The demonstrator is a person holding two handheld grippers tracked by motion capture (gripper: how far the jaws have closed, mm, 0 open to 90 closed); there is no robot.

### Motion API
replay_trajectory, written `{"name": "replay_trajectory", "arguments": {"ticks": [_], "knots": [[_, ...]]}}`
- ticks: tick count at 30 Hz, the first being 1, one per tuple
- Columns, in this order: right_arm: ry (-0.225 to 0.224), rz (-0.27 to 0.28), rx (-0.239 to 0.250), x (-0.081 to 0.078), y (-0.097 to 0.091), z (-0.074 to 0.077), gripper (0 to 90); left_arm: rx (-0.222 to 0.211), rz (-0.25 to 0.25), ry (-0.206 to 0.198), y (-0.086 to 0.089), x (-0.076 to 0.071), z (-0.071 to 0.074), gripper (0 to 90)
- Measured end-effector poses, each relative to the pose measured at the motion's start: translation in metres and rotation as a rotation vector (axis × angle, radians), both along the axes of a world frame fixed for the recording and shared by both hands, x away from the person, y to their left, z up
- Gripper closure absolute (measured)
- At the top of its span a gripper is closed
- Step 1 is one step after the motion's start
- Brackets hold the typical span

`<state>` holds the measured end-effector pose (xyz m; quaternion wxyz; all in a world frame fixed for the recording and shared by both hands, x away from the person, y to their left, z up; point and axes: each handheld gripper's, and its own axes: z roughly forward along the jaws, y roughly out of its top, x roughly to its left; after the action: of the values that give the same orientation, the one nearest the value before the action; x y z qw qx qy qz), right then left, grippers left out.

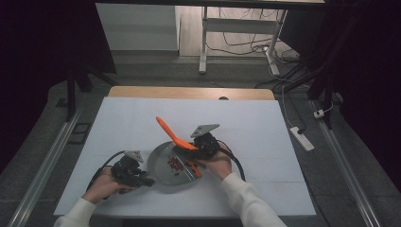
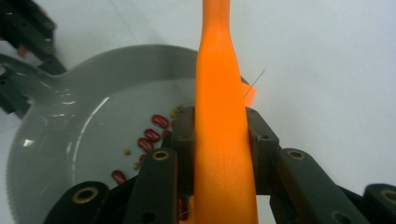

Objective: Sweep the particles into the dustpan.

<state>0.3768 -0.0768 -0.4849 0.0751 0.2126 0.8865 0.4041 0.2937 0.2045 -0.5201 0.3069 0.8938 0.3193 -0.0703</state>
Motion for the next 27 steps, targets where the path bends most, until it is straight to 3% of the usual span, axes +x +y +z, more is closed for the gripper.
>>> {"name": "replay_trajectory", "arguments": {"ticks": [7, 12, 27], "knots": [[-0.046, -0.041, 0.004, 0.001, -0.009, 0.009, 70.0, -0.001, 0.000, 0.000, 0.000, 0.000, 0.000, 62.0], [-0.046, -0.091, 0.006, 0.005, -0.019, 0.011, 70.0, -0.003, 0.000, 0.000, 0.001, 0.000, 0.001, 62.0], [-0.042, -0.148, -0.034, 0.007, -0.041, 0.003, 70.0, -0.006, 0.001, -0.002, 0.002, -0.004, 0.002, 62.0]]}}
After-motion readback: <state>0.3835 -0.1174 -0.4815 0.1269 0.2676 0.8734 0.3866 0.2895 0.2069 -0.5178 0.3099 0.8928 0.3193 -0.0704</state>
